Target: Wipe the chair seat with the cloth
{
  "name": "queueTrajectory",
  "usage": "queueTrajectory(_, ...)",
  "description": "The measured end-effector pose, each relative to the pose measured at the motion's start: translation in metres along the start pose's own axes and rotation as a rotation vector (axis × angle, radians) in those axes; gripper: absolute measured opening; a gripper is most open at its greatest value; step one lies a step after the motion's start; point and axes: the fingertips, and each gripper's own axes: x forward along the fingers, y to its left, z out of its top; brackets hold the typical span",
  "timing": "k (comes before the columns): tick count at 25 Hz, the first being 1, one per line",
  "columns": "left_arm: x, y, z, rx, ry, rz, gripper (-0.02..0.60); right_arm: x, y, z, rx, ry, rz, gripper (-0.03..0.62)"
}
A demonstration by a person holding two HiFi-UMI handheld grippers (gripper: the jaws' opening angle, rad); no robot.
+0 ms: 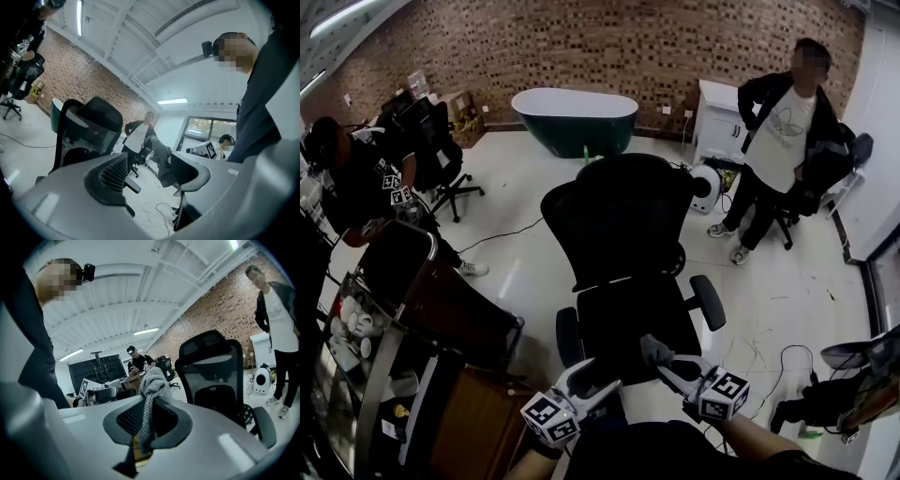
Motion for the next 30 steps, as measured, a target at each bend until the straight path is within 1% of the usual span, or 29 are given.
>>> queueTrajectory(2, 0.001, 0.026, 0.009, -0.002, 0.016, -0.017, 0.313, 0.029, -0.006, 0.013, -0.003, -0.014, -0.011, 0.031)
queueTrajectory(6, 0.007, 0.068, 0.020, -0.014, 0.042, -0.011, 0.313, 0.073, -0.021, 0.034, -0.005, -0.025, -0.008, 0.031)
queueTrajectory(12, 0.018, 0.105, 0.028, -0.033, 0.055, 0.012, 0.313, 0.114, -0.047, 0.038, -0.005, 0.014, 0.009, 0.031)
queueTrajectory(15, 0.024, 0.124, 0.024, -0.035, 0.055, 0.039, 0.311, 0.129, -0.065, 0.033, 0.001, 0.047, 0.028, 0.031)
queueTrajectory(18, 0.030, 0.145, 0.012, -0.055, 0.071, 0.075, 0.310, 0.147, -0.086, 0.012, 0.013, 0.125, 0.054, 0.031)
queueTrajectory(22, 0.040, 0.179, -0.009, -0.092, 0.101, 0.119, 0.310, 0.188, -0.122, -0.030, -0.023, 0.261, 0.089, 0.031)
queueTrajectory(25, 0.048, 0.206, -0.031, -0.127, 0.130, 0.159, 0.310, 0.224, -0.151, -0.070, 0.018, 0.357, 0.118, 0.031)
queueTrajectory(27, 0.058, 0.228, -0.045, -0.159, 0.137, 0.176, 0.310, 0.252, -0.175, -0.098, 0.044, 0.417, 0.123, 0.031)
queueTrajectory(30, 0.072, 0.259, -0.065, -0.179, 0.151, 0.187, 0.310, 0.291, -0.212, -0.149, 0.036, 0.524, 0.116, 0.031)
